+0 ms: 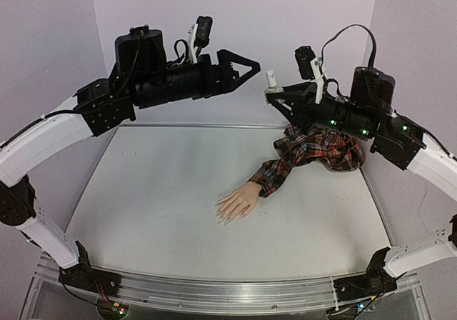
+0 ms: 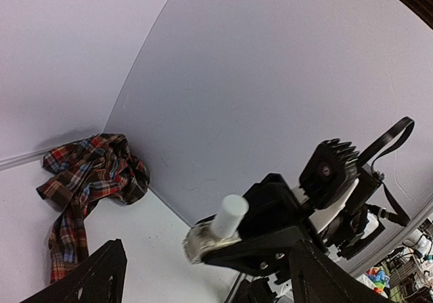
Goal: Paint the nails
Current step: Screw the nail polish bottle cap onto the nail polish bottle.
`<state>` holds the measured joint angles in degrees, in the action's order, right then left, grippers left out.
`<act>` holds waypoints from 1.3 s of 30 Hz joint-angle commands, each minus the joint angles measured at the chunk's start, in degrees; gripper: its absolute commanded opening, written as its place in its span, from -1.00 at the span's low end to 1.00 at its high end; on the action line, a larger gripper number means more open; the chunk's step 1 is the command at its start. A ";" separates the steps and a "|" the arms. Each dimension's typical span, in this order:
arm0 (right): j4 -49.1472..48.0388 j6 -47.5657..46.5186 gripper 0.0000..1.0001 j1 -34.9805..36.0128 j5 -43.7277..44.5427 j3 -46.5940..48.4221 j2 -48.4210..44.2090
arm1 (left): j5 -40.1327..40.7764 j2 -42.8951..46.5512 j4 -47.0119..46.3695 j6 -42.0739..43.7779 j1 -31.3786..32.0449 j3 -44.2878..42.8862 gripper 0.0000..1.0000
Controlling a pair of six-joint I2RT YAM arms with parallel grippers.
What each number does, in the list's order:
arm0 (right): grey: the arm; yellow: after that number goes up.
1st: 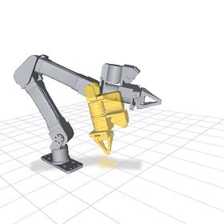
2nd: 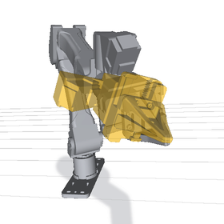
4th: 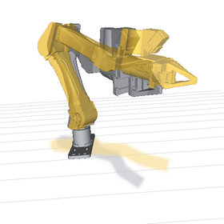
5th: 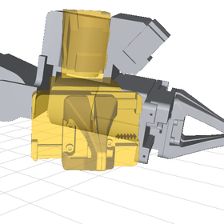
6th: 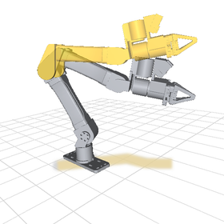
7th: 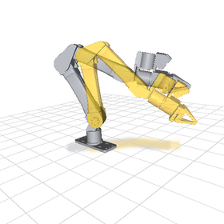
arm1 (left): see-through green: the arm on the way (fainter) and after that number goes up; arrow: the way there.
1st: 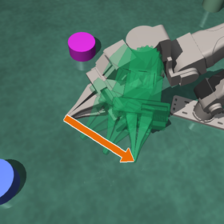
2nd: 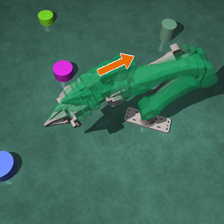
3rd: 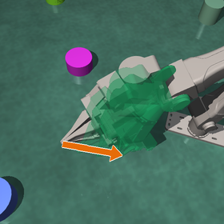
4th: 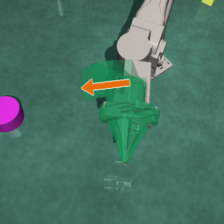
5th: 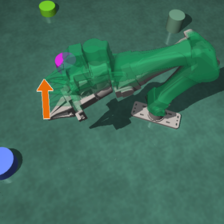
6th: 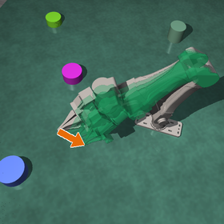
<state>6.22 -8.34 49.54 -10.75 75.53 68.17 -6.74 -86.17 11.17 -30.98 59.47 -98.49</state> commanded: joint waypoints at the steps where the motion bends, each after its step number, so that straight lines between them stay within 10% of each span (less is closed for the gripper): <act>1: -2.10 0.89 -1.00 0.32 4.56 3.80 1.06 | 4.51 -2.73 -3.46 5.47 2.01 -4.23 0.67; 30: -2.81 3.45 -1.00 0.30 4.10 5.06 2.09 | 2.75 -12.29 -5.23 10.21 2.76 -13.70 0.02; 39: -2.53 3.22 -1.00 0.36 2.93 5.49 1.87 | 0.44 -13.50 -1.91 9.50 2.77 -16.13 -0.51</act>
<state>6.08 -5.10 49.54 -6.83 78.19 70.72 -4.53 -99.31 7.89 -21.31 61.95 -111.14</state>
